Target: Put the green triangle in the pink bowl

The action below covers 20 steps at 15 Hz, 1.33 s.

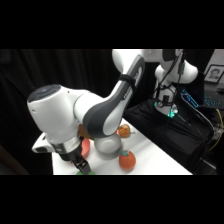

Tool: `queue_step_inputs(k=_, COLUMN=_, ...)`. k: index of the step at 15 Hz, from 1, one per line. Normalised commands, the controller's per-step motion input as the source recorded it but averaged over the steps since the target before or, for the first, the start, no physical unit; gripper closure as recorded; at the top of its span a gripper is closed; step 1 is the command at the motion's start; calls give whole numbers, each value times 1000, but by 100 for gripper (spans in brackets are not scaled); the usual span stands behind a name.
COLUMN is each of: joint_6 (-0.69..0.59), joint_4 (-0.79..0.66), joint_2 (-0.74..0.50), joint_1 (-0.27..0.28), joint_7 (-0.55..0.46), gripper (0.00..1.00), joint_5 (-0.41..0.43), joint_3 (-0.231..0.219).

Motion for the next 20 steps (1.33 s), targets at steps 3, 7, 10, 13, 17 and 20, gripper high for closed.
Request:
queue_step_inputs(k=3, joint_6=-140, joint_4=492, joint_2=334, joint_1=-13, joint_7=-151, gripper=0, joint_5=-45, joint_3=24)
queue_step_inputs(k=7, joint_6=-144, joint_4=380, joint_2=251, joint_1=-24, joint_7=-154, gripper=0, joint_5=-20, joint_3=44)
queue_step_inputs(k=10, joint_6=-149, joint_4=282, joint_2=189, joint_1=-25, joint_7=-139, gripper=0, joint_5=-3, joint_3=61)
queue_step_inputs(k=13, joint_6=-155, joint_4=227, joint_2=145, joint_1=-24, joint_7=-122, gripper=0, joint_5=13, joint_3=67)
queue_step_inputs(k=17, joint_6=-158, joint_4=253, joint_2=167, joint_1=-26, joint_7=-117, gripper=0, joint_5=23, joint_3=52)
queue_step_inputs(k=20, joint_6=-149, joint_4=271, joint_2=177, joint_1=-25, joint_7=-112, gripper=35, joint_5=31, joint_3=41)
